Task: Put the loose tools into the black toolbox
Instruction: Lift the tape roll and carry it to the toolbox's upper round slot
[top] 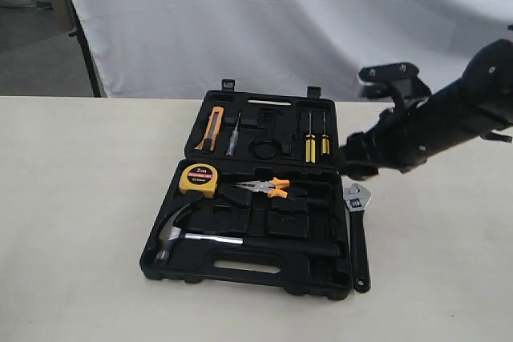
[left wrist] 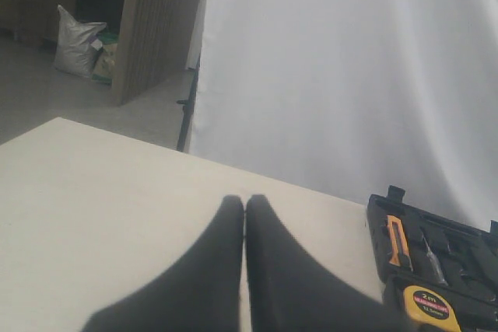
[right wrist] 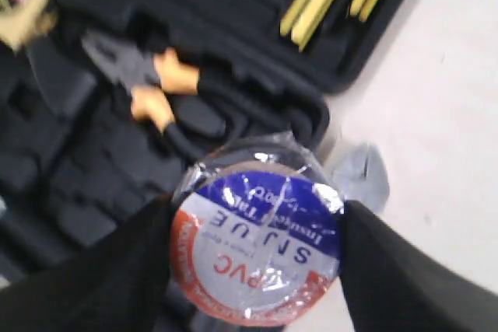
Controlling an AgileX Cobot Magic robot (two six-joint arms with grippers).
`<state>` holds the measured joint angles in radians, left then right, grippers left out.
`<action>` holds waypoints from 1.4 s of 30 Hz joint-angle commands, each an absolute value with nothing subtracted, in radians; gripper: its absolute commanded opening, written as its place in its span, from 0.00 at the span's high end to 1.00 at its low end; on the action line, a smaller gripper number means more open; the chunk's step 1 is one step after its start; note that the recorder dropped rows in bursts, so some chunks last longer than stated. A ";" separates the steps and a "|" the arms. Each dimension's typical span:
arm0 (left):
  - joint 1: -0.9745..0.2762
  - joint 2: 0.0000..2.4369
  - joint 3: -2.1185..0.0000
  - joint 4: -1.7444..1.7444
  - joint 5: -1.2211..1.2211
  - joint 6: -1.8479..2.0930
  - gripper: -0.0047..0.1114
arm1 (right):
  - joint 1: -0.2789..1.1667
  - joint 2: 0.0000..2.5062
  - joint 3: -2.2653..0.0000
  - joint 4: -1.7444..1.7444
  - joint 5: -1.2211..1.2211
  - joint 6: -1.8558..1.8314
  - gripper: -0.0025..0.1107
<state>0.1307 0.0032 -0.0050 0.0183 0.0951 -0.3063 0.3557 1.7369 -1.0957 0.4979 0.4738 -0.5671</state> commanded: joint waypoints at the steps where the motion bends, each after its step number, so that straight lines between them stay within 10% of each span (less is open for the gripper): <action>1: 0.156 0.000 -0.008 0.023 0.088 -0.311 0.95 | 0.372 1.750 -1.171 0.628 0.384 -0.563 0.98; 21: 0.156 0.000 -0.008 0.023 0.088 -0.311 0.95 | 0.554 2.337 -1.837 0.374 0.504 -0.534 0.98; 42: 0.156 0.000 -0.008 0.023 0.088 -0.311 0.95 | 0.531 2.426 -1.859 0.333 0.456 -0.470 0.98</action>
